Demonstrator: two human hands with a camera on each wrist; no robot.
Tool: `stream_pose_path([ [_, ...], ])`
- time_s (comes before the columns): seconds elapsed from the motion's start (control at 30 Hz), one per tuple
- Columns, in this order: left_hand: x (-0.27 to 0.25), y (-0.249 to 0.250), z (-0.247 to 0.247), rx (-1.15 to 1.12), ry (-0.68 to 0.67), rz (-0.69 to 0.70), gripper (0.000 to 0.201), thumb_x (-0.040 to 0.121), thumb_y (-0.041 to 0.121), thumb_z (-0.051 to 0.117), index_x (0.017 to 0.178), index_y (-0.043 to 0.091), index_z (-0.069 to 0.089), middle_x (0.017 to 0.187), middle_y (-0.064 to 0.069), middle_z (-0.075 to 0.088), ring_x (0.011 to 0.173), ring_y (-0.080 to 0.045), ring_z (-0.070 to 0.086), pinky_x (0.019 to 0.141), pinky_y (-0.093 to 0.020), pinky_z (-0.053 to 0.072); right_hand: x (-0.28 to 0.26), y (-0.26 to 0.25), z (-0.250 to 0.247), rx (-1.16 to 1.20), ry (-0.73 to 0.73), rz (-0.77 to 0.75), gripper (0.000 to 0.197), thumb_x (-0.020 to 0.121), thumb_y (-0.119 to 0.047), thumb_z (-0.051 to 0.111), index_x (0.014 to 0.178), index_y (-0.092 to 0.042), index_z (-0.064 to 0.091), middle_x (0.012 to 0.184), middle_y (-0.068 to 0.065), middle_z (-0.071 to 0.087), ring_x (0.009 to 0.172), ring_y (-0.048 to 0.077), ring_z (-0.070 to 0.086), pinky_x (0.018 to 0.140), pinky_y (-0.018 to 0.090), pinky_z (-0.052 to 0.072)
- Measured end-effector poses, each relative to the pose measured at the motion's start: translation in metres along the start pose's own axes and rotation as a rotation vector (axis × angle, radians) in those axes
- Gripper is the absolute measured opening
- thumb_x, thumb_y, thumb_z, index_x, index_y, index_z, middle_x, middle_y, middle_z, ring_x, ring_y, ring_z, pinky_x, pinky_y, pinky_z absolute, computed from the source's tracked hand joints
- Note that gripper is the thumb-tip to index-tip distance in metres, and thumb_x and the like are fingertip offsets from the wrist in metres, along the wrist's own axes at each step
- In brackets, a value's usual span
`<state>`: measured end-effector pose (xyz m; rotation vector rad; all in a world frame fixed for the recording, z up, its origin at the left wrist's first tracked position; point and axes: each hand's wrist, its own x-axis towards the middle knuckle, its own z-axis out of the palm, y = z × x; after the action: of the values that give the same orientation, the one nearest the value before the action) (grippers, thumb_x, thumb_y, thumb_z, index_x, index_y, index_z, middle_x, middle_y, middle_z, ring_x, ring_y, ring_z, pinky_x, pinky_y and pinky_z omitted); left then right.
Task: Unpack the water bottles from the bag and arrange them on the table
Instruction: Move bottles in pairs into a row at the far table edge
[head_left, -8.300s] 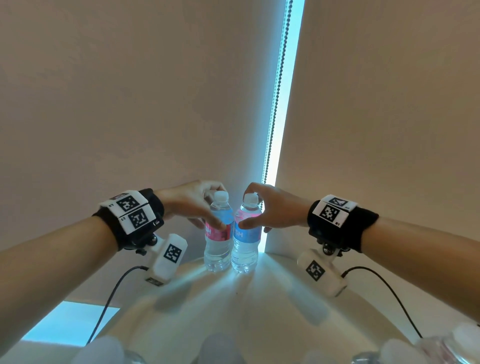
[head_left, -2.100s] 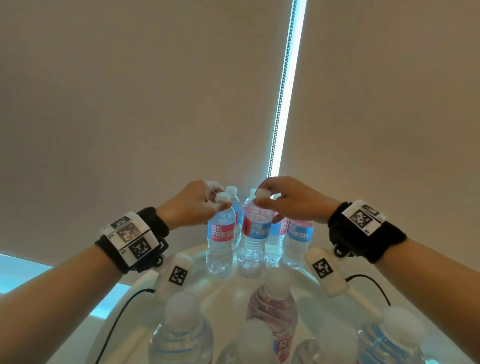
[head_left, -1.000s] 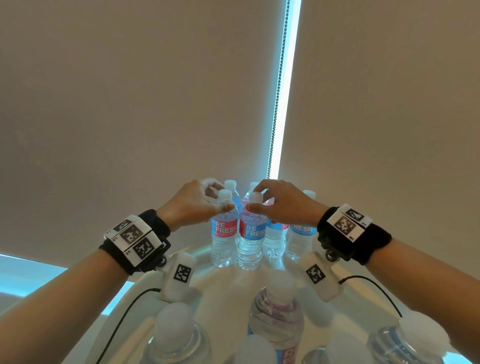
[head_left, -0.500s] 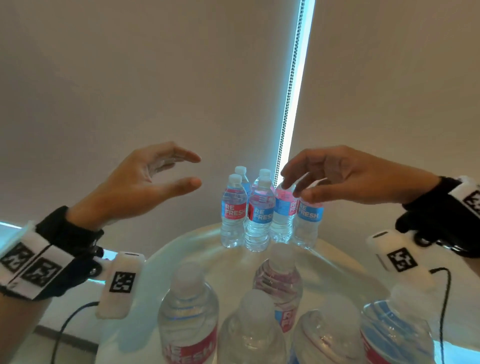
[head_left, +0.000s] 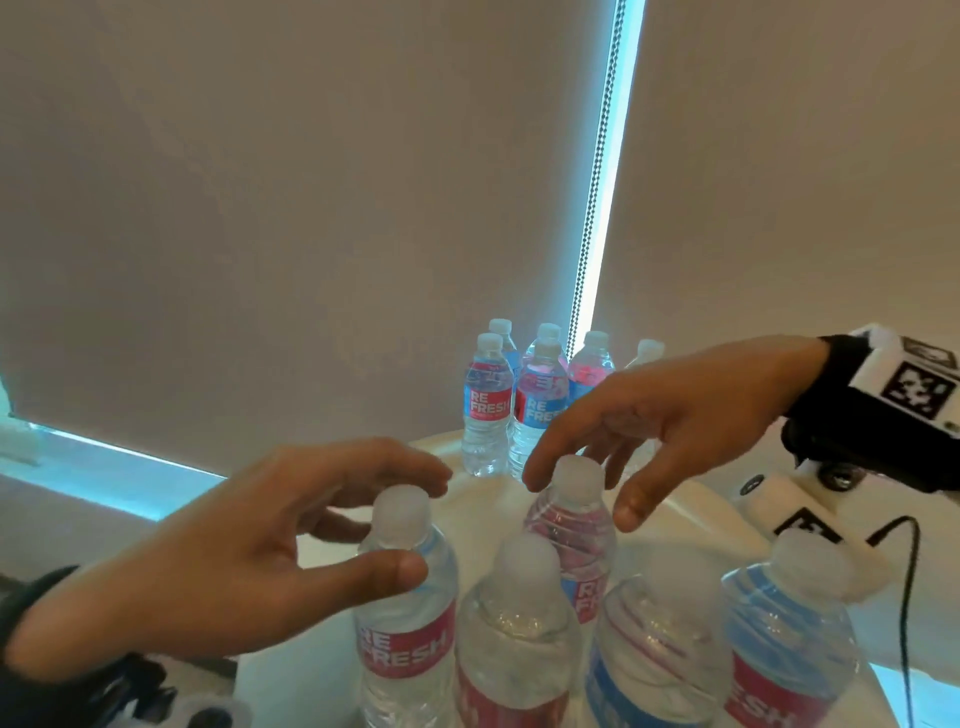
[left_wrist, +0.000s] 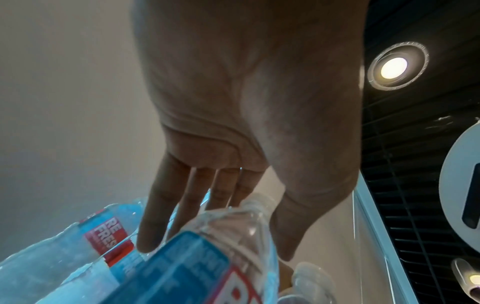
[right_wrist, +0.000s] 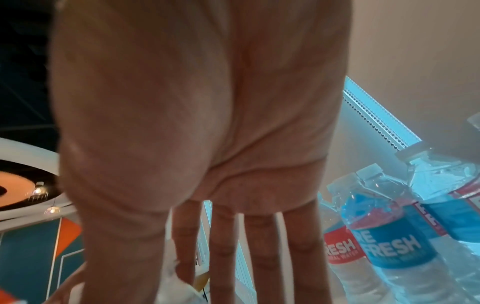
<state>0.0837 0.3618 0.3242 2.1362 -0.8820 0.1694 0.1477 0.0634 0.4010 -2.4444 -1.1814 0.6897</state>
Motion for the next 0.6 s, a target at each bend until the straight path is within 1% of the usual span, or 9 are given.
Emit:
stream_pose_path([
  [0.07, 0.001, -0.001, 0.003, -0.053, -0.050, -0.034, 0.035, 0.077, 0.053, 0.070, 0.109, 0.038, 0.069, 0.110, 0.009, 0.075, 0.104, -0.011, 0.072, 0.078, -0.036, 0.063, 0.005, 0.003, 0.003, 0.021, 0.000, -0.014, 0.053, 0.087, -0.003, 0.073, 0.137, -0.010, 0.056, 0.122, -0.005, 0.070, 0.107, 0.027, 0.071, 0.094, 0.043, 0.057],
  [0.13, 0.003, -0.002, 0.002, -0.108, -0.061, -0.037, 0.031, 0.079, 0.050, 0.071, 0.103, 0.031, 0.072, 0.105, 0.000, 0.076, 0.099, -0.016, 0.074, 0.074, -0.041, 0.064, 0.005, 0.003, 0.004, 0.052, 0.006, -0.021, 0.050, 0.087, -0.002, 0.072, 0.135, -0.007, 0.058, 0.114, -0.013, 0.073, 0.102, 0.029, 0.073, 0.090, 0.037, 0.059],
  [0.17, 0.005, -0.003, 0.002, -0.130, -0.062, -0.032, 0.030, 0.080, 0.049, 0.071, 0.102, 0.028, 0.072, 0.104, -0.002, 0.076, 0.098, -0.018, 0.074, 0.073, -0.040, 0.064, 0.004, 0.004, 0.004, 0.053, 0.010, -0.034, 0.049, 0.088, -0.001, 0.072, 0.134, -0.007, 0.059, 0.113, -0.011, 0.074, 0.099, 0.032, 0.074, 0.089, 0.040, 0.060],
  [0.23, 0.009, -0.004, 0.001, -0.165, -0.068, -0.026, 0.028, 0.080, 0.046, 0.072, 0.100, 0.026, 0.072, 0.104, -0.005, 0.076, 0.098, -0.019, 0.074, 0.073, -0.040, 0.064, 0.001, 0.006, 0.003, 0.049, 0.016, -0.070, 0.047, 0.088, 0.000, 0.071, 0.133, -0.005, 0.060, 0.117, -0.001, 0.072, 0.095, 0.037, 0.073, 0.087, 0.052, 0.058],
  [0.3, 0.016, -0.007, 0.000, -0.177, -0.080, -0.022, 0.026, 0.080, 0.044, 0.072, 0.099, 0.026, 0.072, 0.105, -0.005, 0.076, 0.099, -0.021, 0.074, 0.076, -0.044, 0.064, -0.001, 0.009, 0.003, 0.064, 0.027, -0.083, 0.045, 0.088, 0.001, 0.070, 0.132, -0.003, 0.061, 0.118, 0.007, 0.071, 0.094, 0.038, 0.072, 0.086, 0.056, 0.057],
  [0.4, 0.033, -0.011, -0.001, -0.191, -0.063, 0.001, 0.027, 0.079, 0.044, 0.072, 0.099, 0.025, 0.072, 0.104, -0.008, 0.076, 0.098, -0.025, 0.075, 0.081, -0.049, 0.062, -0.003, 0.015, 0.005, 0.096, 0.044, -0.077, 0.043, 0.087, -0.002, 0.072, 0.129, -0.005, 0.063, 0.121, 0.011, 0.070, 0.095, 0.043, 0.071, 0.084, 0.061, 0.056],
  [0.47, 0.047, -0.012, -0.002, -0.203, -0.039, 0.036, 0.031, 0.078, 0.048, 0.073, 0.098, 0.025, 0.073, 0.102, -0.009, 0.077, 0.096, -0.023, 0.075, 0.082, -0.044, 0.061, -0.004, 0.020, 0.006, 0.127, 0.079, -0.080, 0.041, 0.087, -0.001, 0.072, 0.127, -0.006, 0.064, 0.119, 0.007, 0.071, 0.094, 0.042, 0.072, 0.083, 0.062, 0.057],
  [0.53, 0.063, -0.012, -0.002, -0.216, -0.022, 0.077, 0.036, 0.076, 0.052, 0.075, 0.096, 0.022, 0.073, 0.098, -0.008, 0.077, 0.092, -0.018, 0.074, 0.079, -0.031, 0.059, -0.008, 0.027, 0.005, 0.172, 0.122, -0.070, 0.038, 0.088, 0.000, 0.070, 0.124, -0.010, 0.065, 0.115, 0.000, 0.073, 0.088, 0.031, 0.073, 0.080, 0.061, 0.058],
  [0.6, 0.082, -0.011, -0.001, -0.226, -0.008, 0.105, 0.040, 0.074, 0.051, 0.077, 0.095, 0.017, 0.072, 0.094, -0.007, 0.077, 0.086, -0.014, 0.071, 0.077, -0.022, 0.056, -0.014, 0.035, 0.001, 0.211, 0.186, -0.045, 0.035, 0.088, 0.001, 0.069, 0.122, -0.008, 0.065, 0.113, 0.001, 0.072, 0.084, 0.022, 0.072, 0.078, 0.060, 0.059],
])
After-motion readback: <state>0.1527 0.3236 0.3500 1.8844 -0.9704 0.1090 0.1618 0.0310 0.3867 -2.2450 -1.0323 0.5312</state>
